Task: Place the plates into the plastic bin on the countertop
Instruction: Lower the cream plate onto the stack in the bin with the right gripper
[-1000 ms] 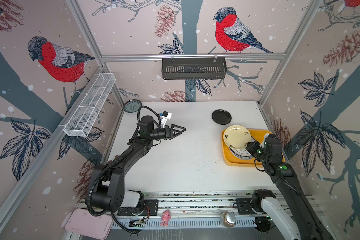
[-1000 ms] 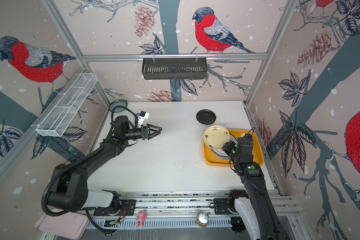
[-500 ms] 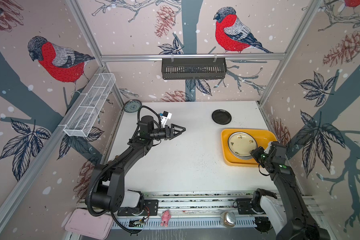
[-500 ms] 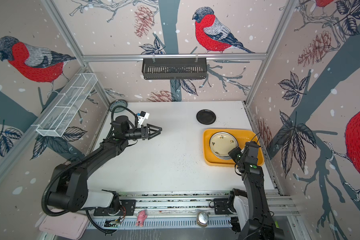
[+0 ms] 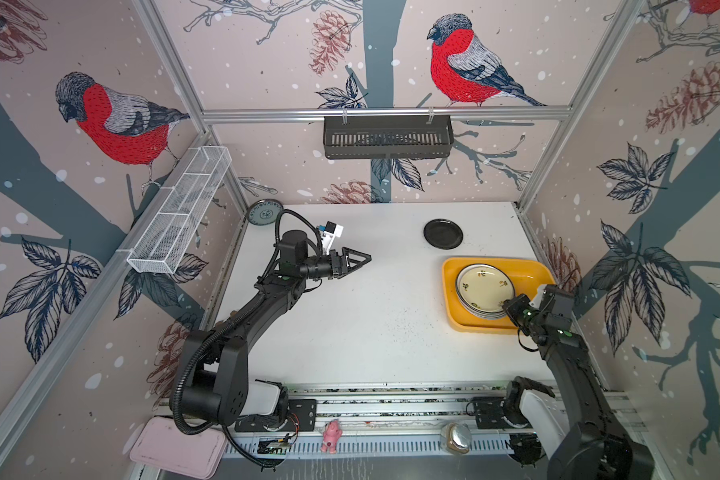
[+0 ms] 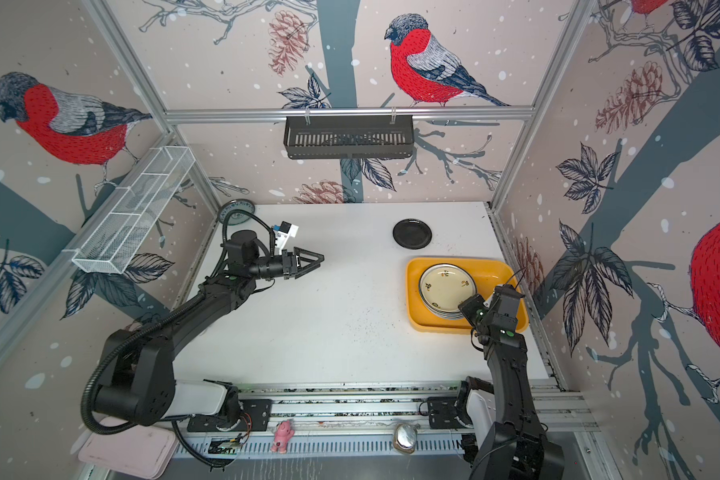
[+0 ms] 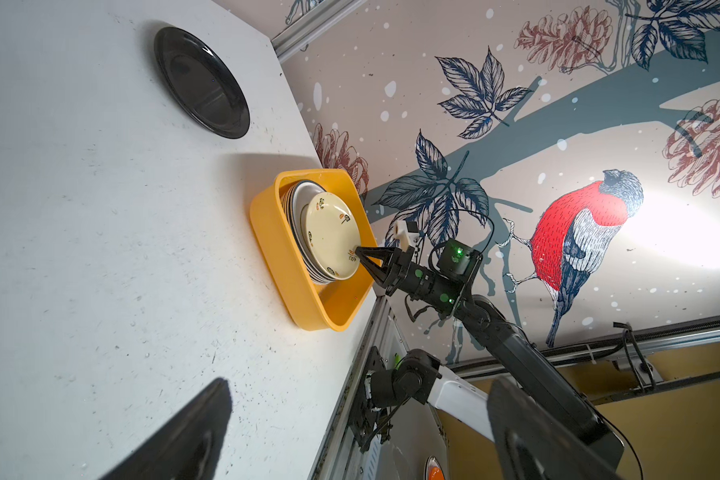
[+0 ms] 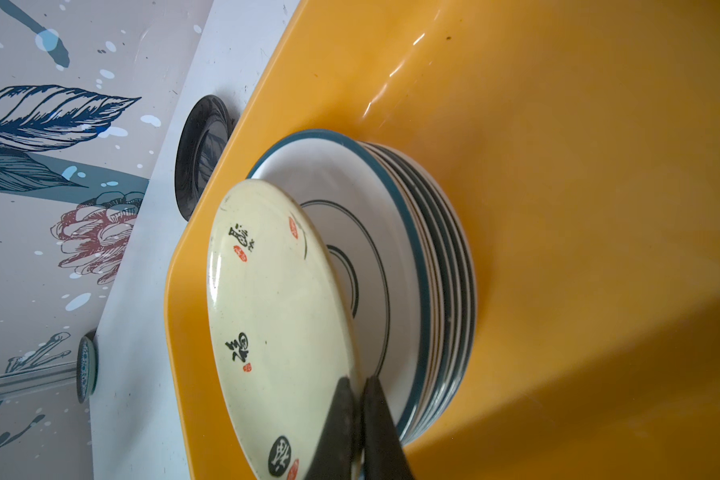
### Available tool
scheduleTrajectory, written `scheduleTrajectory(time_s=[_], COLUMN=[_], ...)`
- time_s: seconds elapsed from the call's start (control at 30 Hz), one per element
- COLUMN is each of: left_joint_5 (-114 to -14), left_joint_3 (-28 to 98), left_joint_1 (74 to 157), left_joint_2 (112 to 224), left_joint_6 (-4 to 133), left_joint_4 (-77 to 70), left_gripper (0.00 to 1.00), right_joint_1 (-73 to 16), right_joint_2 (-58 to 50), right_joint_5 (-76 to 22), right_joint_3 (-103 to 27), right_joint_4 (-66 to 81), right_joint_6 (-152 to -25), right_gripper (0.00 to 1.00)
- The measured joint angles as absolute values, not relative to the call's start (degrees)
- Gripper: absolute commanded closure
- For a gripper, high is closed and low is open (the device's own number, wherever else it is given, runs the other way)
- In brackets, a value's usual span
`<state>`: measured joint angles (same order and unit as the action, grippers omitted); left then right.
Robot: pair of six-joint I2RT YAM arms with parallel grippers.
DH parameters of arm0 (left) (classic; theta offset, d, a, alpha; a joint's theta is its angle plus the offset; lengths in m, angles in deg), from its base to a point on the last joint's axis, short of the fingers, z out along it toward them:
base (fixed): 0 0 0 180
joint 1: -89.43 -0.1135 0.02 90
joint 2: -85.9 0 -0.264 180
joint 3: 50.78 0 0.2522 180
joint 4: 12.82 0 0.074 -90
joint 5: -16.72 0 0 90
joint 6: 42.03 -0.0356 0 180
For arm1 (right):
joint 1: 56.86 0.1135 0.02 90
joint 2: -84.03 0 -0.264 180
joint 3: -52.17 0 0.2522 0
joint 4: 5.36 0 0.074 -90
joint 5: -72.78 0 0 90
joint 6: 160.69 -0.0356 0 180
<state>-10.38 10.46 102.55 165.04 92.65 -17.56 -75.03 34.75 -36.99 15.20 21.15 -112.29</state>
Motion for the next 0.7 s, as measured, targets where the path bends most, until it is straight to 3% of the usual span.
scheduleTrajectory(time_s=[0.4, 0.7], left_joint_5=[-10.5, -10.6], left_joint_3=[11.0, 11.1], left_joint_1=[102.5, 102.4], left_joint_2=[164.7, 164.7], left_joint_6=[91.5, 91.0], left_joint_4=[-16.3, -15.2], left_gripper=[0.04, 0.04], right_joint_1=[-75.3, -75.6], right_joint_2=[29.7, 29.3], right_joint_5=[-38.1, -37.4], right_joint_3=[15.5, 14.8], right_joint_4=[18.6, 19.0], right_joint_6=[-111.5, -110.8], right_gripper=[0.91, 0.77])
